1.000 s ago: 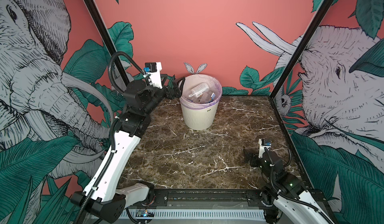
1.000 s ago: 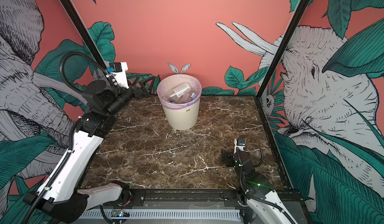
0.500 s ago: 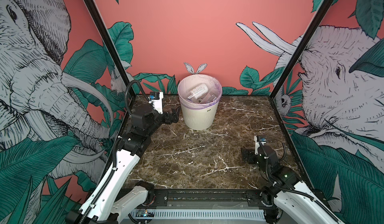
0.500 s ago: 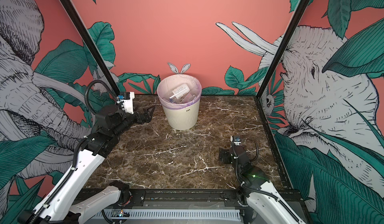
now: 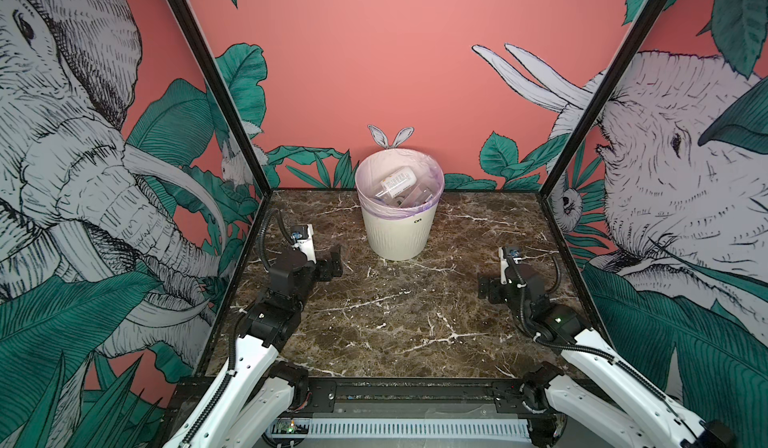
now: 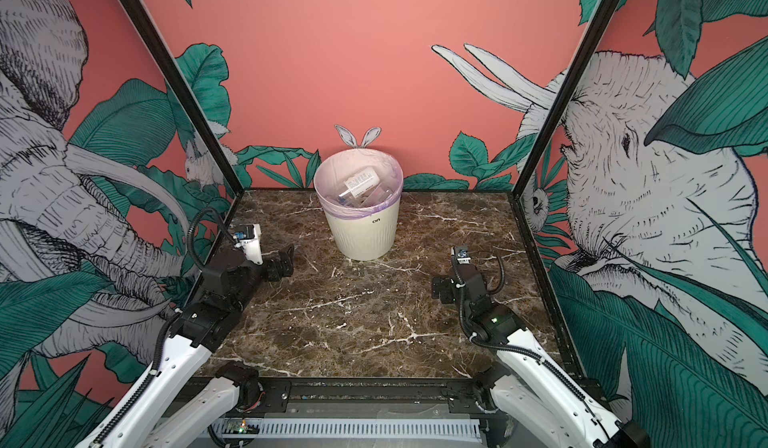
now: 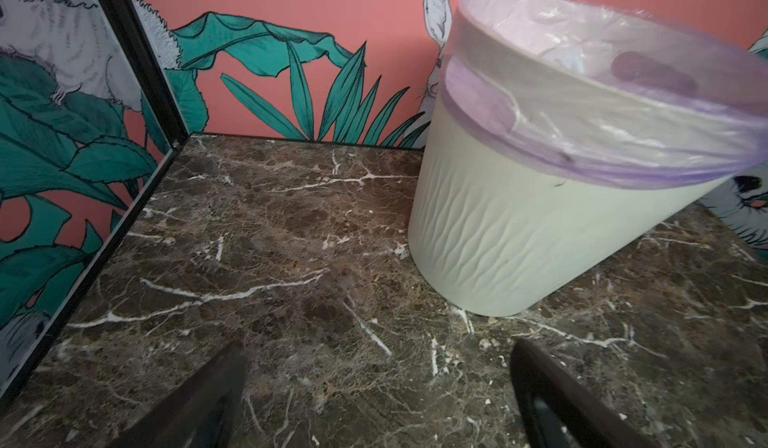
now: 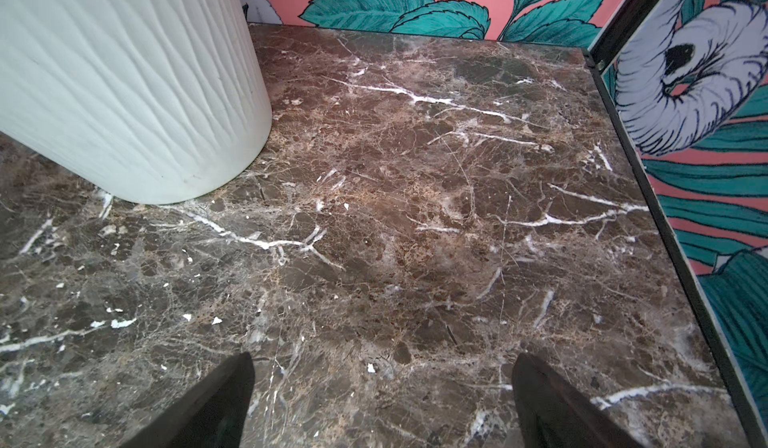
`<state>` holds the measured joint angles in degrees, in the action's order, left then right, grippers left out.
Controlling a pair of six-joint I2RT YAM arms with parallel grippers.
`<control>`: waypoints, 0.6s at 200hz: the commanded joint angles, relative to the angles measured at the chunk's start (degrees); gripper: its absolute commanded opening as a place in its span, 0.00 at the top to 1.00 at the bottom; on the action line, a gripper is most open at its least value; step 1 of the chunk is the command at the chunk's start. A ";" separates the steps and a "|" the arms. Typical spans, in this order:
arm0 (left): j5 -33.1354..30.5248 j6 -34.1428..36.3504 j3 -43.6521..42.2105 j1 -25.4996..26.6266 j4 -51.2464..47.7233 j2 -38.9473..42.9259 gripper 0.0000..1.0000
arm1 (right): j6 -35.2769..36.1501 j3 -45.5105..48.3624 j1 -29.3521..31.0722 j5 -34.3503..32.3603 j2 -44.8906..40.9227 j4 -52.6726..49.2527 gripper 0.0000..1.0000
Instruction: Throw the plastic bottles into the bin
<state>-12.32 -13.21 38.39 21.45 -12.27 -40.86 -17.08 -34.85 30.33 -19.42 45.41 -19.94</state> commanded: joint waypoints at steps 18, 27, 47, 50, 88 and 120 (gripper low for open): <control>-5.15 4.95 -5.06 0.17 9.11 1.45 0.00 | 6.03 -0.39 -0.17 -0.76 0.03 9.25 0.01; -5.27 7.09 -5.89 0.17 11.22 1.12 0.00 | 6.51 -1.32 -0.17 -1.29 1.09 9.02 0.01; -4.96 11.71 -8.80 0.03 17.53 0.69 0.00 | 7.42 -3.26 -0.18 -2.75 4.45 8.58 0.01; -4.95 12.23 -9.32 0.03 18.53 0.57 0.00 | 7.59 -3.43 -0.17 -2.78 4.84 8.65 0.01; -0.11 14.36 -12.84 -3.84 26.88 -3.36 0.00 | 9.00 -3.00 -1.59 -1.33 8.36 12.05 0.01; 5.06 14.75 -16.09 -7.54 35.34 -7.29 0.00 | 9.31 -3.69 -3.54 1.14 11.15 14.24 0.01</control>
<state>-11.62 -0.30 24.88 16.14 13.08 -46.54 -8.95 -37.15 27.97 -19.79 55.18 -10.09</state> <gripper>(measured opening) 0.995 0.994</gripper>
